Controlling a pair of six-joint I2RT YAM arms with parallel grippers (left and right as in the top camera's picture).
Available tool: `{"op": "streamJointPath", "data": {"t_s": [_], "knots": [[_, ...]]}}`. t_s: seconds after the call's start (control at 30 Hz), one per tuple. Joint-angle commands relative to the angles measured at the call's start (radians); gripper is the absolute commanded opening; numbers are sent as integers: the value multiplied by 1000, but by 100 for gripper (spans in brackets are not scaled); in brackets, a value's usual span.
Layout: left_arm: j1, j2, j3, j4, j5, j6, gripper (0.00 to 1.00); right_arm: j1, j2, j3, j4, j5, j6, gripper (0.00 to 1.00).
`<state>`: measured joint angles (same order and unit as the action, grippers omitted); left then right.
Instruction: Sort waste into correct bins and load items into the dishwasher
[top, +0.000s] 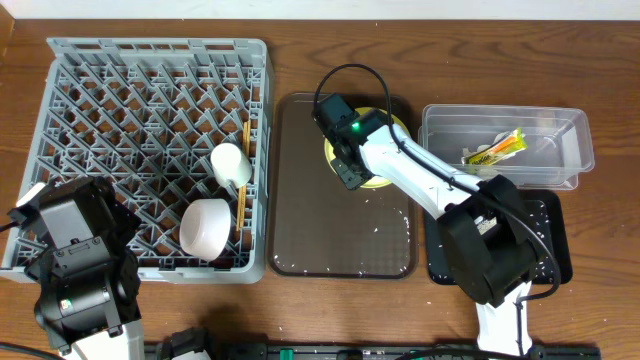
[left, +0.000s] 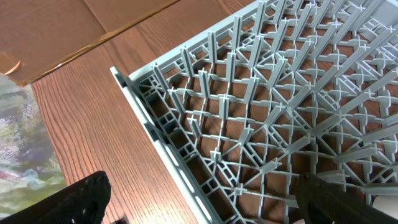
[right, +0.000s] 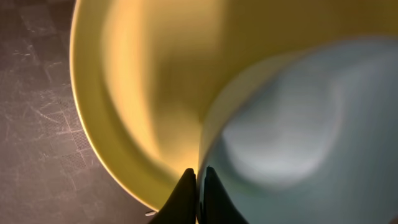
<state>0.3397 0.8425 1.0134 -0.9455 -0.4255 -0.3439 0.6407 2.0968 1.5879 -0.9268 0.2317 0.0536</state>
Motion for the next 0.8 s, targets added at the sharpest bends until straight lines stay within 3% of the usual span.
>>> {"op": "streamJointPath", "data": {"t_s": [0.0, 0.17, 0.3, 0.43, 0.57, 0.77], "knots": [[4, -1, 17, -4, -13, -10, 96, -5, -30, -6, -4, 0, -3, 1], [4, -1, 17, -4, -13, -10, 96, -4, -31, 40, -3, 3, -31, 1], [4, -1, 17, -4, -13, -10, 96, -4, -60, 204, -61, -18, -33, 1], [4, -1, 17, -4, -13, -10, 96, -18, -104, 398, 0, -282, -35, 1], [4, -1, 17, -4, -13, -10, 96, -48, -109, 524, 214, -708, 86, 1], [4, -1, 17, -4, -13, -10, 96, -37, -22, 523, 698, -990, 411, 1]]}}
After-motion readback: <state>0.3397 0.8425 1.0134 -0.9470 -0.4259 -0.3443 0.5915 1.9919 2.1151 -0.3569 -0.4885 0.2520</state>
